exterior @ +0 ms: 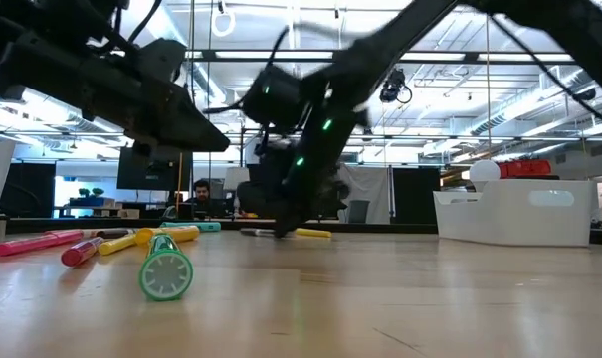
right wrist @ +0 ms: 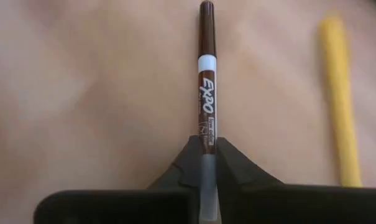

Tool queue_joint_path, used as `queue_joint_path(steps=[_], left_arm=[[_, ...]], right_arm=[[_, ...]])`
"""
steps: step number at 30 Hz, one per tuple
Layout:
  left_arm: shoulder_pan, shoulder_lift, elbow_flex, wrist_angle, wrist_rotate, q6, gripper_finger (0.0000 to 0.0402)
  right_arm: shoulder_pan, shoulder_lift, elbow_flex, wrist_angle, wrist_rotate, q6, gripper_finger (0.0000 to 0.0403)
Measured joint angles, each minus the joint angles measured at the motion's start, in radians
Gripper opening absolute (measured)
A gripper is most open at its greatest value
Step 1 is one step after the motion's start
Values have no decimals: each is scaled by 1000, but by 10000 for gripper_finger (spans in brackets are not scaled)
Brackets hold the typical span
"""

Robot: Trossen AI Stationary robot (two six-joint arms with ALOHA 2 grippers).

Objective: Pick & Place Markers
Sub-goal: Put the brown marker into the gray bin

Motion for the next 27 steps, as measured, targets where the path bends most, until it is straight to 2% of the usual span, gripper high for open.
queue_joint_path(steps=[4, 9, 13, 15, 17, 21, 25, 27], left_arm=[[-38, 0, 0, 20, -29, 13, 46], [-76, 0, 0, 18, -82, 16, 46], [-93, 0, 0, 17, -94, 35, 46], [-96, 0, 0, 17, -96, 55, 46], [-99, 0, 0, 17, -97, 67, 46], [-99, 0, 0, 18, -96, 81, 46], [-99, 0, 0, 13, -96, 87, 46], [-99, 0, 0, 13, -96, 87, 46]], right_arm=[[95, -99, -4, -255, -38, 63, 15], [279, -267, -1, -547, -62, 248, 15], [456, -414, -1, -703, -218, 461, 13], [535, -490, 1, -767, -351, 580, 12], [621, -556, 1, -835, -518, 756, 12], [820, -667, 2, -918, -776, 1255, 12], [992, -705, 2, -977, -863, 1720, 12], [1042, -700, 2, -988, -878, 1854, 12]])
